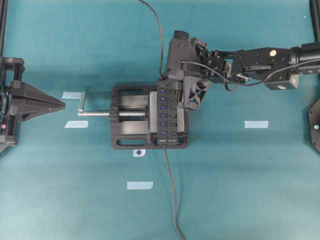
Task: Insert the USB into the front port of the fixed hub.
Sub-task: 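Close the right gripper on the black USB cable plug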
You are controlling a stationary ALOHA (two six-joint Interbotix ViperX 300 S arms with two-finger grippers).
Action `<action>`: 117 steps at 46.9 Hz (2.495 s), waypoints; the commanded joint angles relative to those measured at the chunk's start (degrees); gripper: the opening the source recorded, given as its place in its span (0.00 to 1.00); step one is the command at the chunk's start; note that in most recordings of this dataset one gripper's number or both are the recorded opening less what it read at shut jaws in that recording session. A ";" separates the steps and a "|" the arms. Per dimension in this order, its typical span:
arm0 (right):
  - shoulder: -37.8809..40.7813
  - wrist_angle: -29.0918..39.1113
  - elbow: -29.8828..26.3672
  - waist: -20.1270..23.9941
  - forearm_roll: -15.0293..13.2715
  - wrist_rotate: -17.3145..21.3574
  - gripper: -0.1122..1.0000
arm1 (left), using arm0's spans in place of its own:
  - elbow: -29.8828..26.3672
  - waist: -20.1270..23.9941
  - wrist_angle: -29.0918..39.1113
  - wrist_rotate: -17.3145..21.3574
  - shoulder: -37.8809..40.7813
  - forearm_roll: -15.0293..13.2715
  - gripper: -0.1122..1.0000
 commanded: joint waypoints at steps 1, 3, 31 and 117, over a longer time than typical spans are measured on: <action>-1.05 -0.09 -1.58 0.35 -0.09 -0.35 0.16 | -0.62 0.09 -0.35 -0.09 0.26 0.09 0.10; -1.05 0.35 -1.85 0.35 -0.09 -0.35 0.16 | -0.62 0.09 -0.26 -0.09 0.18 0.00 0.10; -1.05 1.58 -2.37 0.79 -0.09 -0.26 0.15 | -0.44 0.09 -0.26 -0.18 -0.44 0.09 0.10; -11.78 8.17 -2.02 3.96 0.70 2.20 0.15 | -0.44 0.09 -0.26 -0.26 -0.97 0.09 0.10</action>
